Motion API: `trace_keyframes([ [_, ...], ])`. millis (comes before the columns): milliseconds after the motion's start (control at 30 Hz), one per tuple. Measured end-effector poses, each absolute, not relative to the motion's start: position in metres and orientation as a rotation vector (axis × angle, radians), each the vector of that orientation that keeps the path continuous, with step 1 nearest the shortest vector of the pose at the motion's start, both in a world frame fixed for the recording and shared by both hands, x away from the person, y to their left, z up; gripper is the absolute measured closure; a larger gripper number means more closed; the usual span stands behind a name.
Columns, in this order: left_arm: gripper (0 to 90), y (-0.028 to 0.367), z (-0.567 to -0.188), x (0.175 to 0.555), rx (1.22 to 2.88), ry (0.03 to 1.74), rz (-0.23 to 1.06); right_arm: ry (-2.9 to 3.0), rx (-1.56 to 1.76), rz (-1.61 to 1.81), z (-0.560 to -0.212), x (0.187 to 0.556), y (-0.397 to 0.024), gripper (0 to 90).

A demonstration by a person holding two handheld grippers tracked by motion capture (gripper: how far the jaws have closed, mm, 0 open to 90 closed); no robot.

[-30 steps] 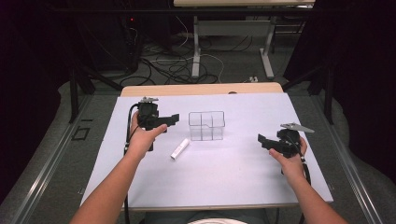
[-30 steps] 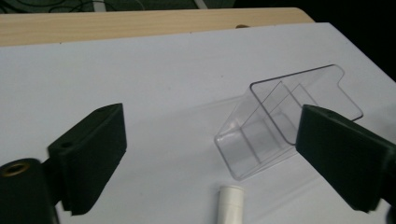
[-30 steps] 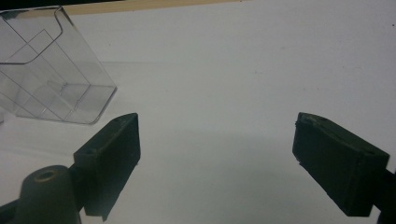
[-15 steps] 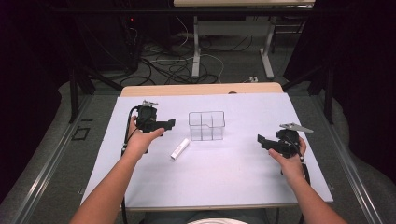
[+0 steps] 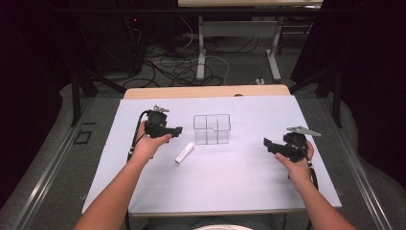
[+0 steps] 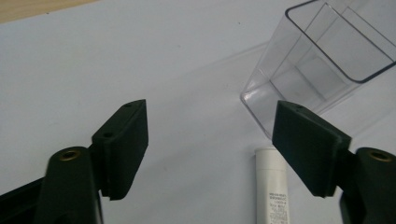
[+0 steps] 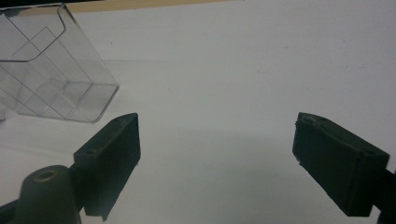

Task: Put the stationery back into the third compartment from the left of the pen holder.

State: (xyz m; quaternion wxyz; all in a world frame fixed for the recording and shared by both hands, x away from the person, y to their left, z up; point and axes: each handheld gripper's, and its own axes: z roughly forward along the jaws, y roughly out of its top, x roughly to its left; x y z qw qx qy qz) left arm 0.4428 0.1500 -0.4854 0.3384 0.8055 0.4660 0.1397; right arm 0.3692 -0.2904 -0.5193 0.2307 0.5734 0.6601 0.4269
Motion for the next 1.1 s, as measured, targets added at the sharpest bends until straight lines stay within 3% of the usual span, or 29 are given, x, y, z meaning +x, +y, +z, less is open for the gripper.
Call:
trace_keyframes([
  [300,31.9,0.143,-0.495,0.445,2.16,1.182,0.297,1.811,1.586,1.174,-0.519,0.369,-0.291,14.5],
  [733,47.2,0.132,-0.505,0.448,2.244,1.214,0.095,1.815,1.583,1.175,-0.519,0.369,-0.291,14.5],
  [1100,52.1,0.12,-0.515,0.451,2.333,1.182,0.05,1.818,1.582,1.176,-0.519,0.368,-0.29,14.5],
])
